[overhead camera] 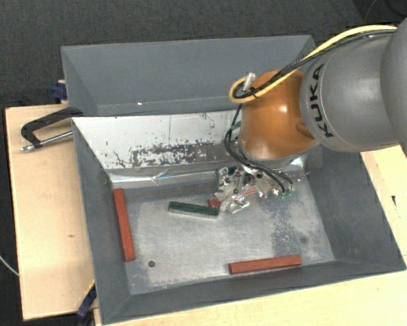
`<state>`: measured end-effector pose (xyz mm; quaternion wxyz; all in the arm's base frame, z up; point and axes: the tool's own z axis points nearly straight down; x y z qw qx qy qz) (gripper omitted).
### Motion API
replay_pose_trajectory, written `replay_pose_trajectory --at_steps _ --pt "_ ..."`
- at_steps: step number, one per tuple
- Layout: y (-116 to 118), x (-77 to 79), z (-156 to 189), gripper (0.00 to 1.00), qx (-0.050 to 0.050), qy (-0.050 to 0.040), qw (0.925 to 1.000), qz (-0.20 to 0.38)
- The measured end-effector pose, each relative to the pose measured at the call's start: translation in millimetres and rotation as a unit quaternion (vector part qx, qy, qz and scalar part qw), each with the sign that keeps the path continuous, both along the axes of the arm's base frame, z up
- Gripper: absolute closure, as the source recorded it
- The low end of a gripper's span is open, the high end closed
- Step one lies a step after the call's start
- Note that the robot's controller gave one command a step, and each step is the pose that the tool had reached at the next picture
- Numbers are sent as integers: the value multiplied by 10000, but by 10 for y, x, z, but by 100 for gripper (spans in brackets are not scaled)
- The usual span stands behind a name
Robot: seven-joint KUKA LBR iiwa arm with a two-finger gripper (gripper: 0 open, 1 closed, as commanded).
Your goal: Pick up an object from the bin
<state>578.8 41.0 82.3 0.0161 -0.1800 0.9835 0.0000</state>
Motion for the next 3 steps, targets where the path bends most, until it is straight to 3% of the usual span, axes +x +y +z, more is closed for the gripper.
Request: replay_pose_trajectory --at_steps 1,2,3 --pt "-53 42 1576 100 -17 101 9999 -120" --pt "-53 30 1551 100 -18 128 9998 -120" --pt "42 -315 724 0 -12 156 9990 -408"
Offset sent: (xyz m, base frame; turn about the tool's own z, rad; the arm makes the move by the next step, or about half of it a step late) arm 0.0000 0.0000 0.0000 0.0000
